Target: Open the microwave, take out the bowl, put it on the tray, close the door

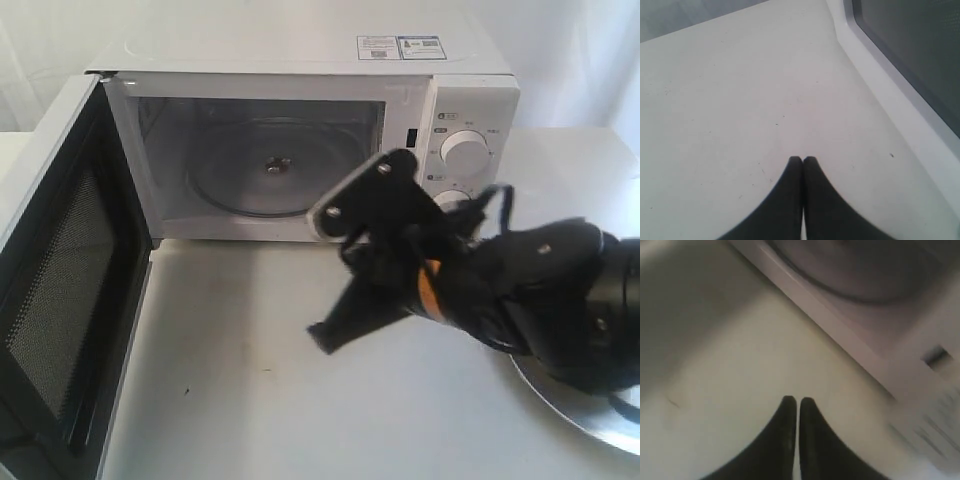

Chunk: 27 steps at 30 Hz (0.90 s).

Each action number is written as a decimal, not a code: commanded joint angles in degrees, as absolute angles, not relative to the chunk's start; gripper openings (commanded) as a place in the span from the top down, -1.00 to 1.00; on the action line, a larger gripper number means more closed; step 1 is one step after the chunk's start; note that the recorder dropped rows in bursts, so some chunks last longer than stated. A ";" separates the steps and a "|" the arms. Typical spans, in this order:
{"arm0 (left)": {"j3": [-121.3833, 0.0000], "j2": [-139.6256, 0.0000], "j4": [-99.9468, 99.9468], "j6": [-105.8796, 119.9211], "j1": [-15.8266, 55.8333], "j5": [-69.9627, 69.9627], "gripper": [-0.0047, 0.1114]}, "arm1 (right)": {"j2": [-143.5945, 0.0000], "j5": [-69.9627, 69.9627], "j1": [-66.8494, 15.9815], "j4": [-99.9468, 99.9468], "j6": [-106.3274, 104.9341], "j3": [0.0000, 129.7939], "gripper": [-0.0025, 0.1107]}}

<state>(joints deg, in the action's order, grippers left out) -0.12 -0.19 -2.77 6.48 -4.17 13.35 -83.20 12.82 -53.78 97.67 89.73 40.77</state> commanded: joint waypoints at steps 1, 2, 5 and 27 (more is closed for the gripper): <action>0.00 0.00 -2.55 6.23 -3.94 13.31 0.92 | -83.02 1.79 -58.66 99.95 91.35 51.14 0.96; 0.00 0.00 -2.55 6.23 -3.94 13.31 0.92 | -83.55 1.83 -60.14 99.95 91.32 54.26 0.96; 0.00 0.00 -2.55 6.23 -3.94 13.31 0.92 | -86.69 0.93 -63.69 99.95 89.73 63.74 0.96; 0.00 0.00 -2.55 6.23 -3.94 13.31 0.92 | -112.07 14.99 -77.02 99.95 64.53 92.58 0.96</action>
<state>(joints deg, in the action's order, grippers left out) -0.12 -0.19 -2.77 6.48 -4.17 13.35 -112.57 6.10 -76.61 99.90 69.75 93.33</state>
